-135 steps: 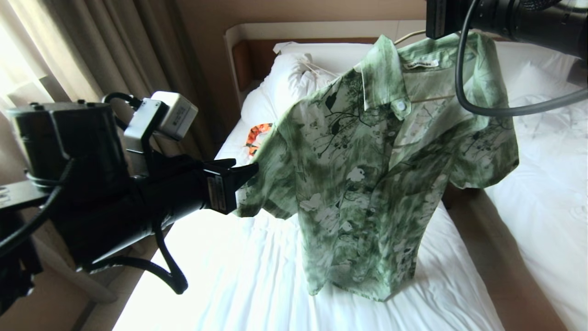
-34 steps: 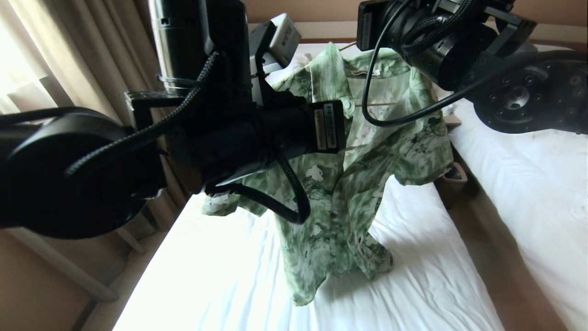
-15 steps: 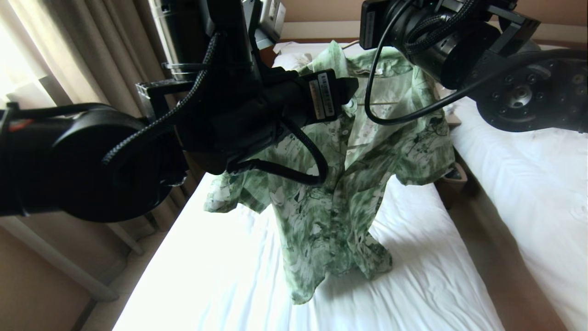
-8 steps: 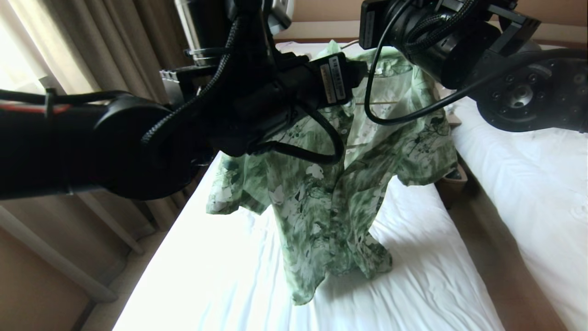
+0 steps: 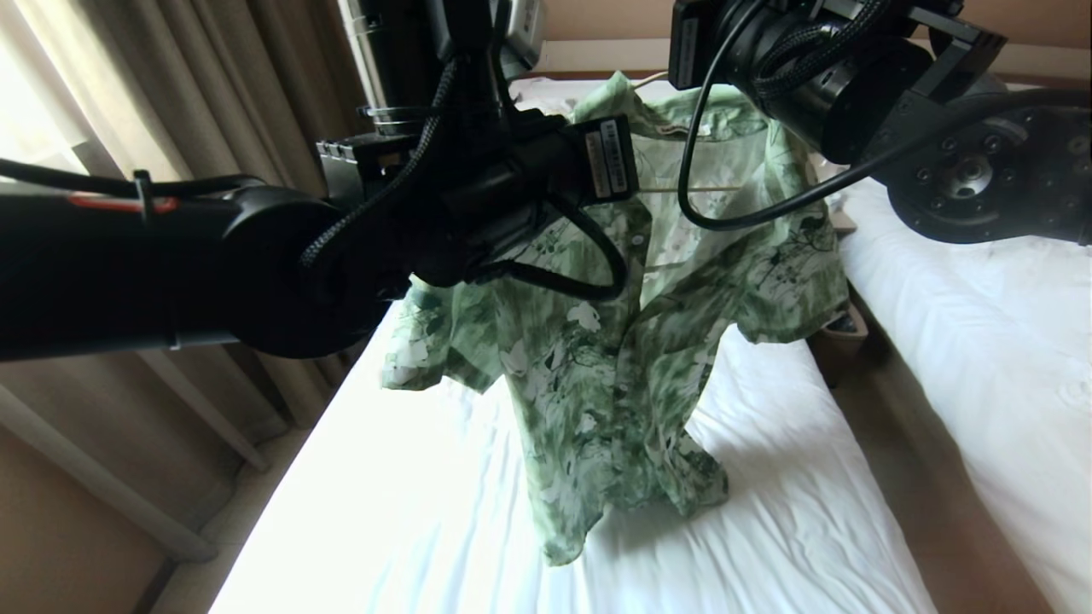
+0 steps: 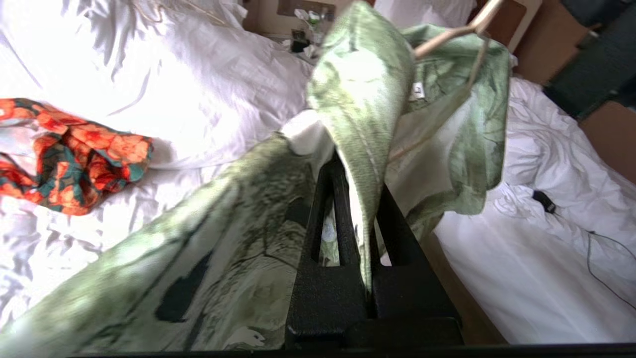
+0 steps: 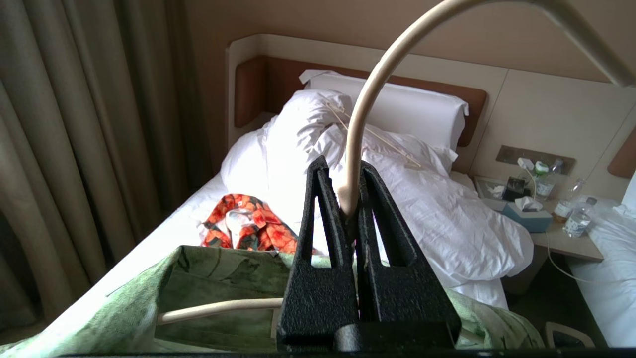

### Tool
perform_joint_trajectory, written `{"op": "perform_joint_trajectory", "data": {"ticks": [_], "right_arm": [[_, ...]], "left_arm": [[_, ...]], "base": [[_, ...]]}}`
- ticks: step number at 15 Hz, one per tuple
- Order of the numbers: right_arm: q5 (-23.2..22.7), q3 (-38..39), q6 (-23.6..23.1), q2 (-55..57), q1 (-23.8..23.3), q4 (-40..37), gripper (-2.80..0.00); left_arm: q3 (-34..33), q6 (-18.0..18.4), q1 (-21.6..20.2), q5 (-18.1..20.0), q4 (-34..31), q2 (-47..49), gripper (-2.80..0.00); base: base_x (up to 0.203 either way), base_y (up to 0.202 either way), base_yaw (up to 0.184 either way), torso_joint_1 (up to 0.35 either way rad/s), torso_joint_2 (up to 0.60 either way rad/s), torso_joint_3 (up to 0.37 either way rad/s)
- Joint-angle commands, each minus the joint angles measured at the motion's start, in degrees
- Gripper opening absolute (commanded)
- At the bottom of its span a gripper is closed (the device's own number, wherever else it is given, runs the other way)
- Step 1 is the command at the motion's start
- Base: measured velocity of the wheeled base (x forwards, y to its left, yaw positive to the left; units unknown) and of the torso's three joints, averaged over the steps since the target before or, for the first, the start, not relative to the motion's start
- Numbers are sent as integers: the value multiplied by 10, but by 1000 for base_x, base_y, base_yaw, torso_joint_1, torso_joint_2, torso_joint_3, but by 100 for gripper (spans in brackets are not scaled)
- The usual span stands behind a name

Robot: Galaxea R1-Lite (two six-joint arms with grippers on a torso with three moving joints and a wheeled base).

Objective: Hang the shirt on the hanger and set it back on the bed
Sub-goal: Take the clothes hanger out of the clothes

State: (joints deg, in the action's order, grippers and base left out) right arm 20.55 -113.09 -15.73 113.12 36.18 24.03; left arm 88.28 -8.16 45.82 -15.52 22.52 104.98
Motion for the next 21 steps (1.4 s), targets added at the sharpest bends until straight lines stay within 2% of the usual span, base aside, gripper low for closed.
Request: {"op": "perform_joint_trajectory", "data": {"ticks": [1, 4, 8, 9, 12, 14, 16, 18, 21], "right_arm": [[2, 0, -2, 1, 0, 1, -280], [5, 0, -4, 6, -2, 1, -280], [4, -1, -11, 19, -6, 1, -280], [4, -1, -15, 21, -5, 1, -280], [4, -1, -41, 33, 0, 3, -280], [4, -1, -44, 36, 0, 3, -280], [4, -1, -45, 38, 0, 3, -280], [4, -1, -45, 39, 2, 3, -280], [4, -1, -48, 54, 5, 4, -280]], "left_arm": [[-7, -1, -13, -4, 2, -19, -280], [-52, -3, -23, -4, 1, -77, -280], [-155, -1, -20, -5, -19, -201, -280], [-179, -1, -29, -5, -33, -231, -280], [-269, -2, -91, 1, -54, -300, -280], [-323, -2, -110, 3, -57, -331, -280], [-366, -5, -137, 31, -55, -350, -280], [-372, -18, -160, 55, -54, -346, -280], [-388, -38, -165, 73, -52, -340, -280]], "base": [[0, 0, 0, 0, 0, 0], [0, 0, 0, 0, 0, 0], [0, 0, 0, 0, 0, 0], [0, 0, 0, 0, 0, 0], [0, 0, 0, 0, 0, 0], [0, 0, 0, 0, 0, 0], [0, 0, 0, 0, 0, 0], [0, 0, 0, 0, 0, 0], [0, 0, 0, 0, 0, 0]]}}
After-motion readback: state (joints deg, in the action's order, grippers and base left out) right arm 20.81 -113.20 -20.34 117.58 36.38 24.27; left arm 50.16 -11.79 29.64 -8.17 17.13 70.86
